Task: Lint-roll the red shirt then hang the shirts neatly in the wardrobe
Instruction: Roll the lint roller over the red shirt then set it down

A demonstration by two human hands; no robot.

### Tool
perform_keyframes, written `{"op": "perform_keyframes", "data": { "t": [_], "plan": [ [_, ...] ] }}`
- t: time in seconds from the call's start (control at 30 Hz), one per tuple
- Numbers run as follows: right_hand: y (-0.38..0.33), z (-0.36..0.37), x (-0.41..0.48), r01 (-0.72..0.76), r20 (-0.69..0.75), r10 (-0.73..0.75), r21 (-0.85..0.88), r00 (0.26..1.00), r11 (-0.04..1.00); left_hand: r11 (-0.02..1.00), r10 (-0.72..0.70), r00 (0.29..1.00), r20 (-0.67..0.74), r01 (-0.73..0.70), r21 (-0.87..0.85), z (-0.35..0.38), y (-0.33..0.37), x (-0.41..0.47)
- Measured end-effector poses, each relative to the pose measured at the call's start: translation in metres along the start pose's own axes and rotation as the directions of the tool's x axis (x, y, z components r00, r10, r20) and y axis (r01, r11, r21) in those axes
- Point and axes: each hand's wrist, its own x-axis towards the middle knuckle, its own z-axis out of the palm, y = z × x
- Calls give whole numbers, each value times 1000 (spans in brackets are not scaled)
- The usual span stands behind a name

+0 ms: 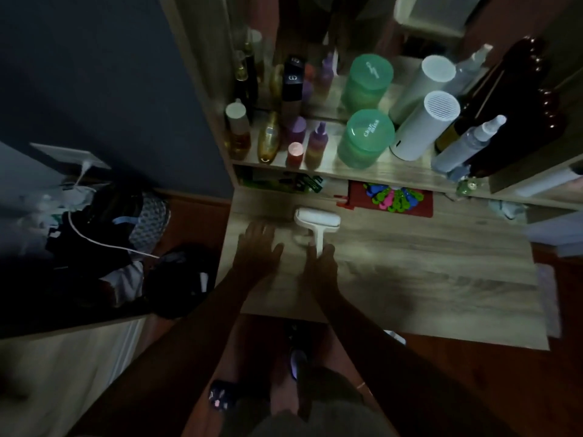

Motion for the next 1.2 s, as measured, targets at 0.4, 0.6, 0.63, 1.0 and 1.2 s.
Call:
{"op": "perform_keyframes", "data": {
  "t": [0.4,0.6,0.63,1.0,1.2],
  "plan": [
    [12,-3,26,95,-21,-98,-126,995,987,994,-66,992,106,57,89,18,13,20],
    [19,-6,42,133,15,-132,-188,991,973,994,-84,989,121,75,77,14,17,20],
    [20,-5,43,141,18,-141,-184,990,973,995,-86,989,123,78,69,14,16,19],
    [22,-12,56,201,52,-195,-224,980,954,994,-104,986,130,101,29,13,21,17],
    [23,-19,50,257,75,-246,-281,967,925,994,-105,985,135,104,20,12,22,15]
  ]
}}
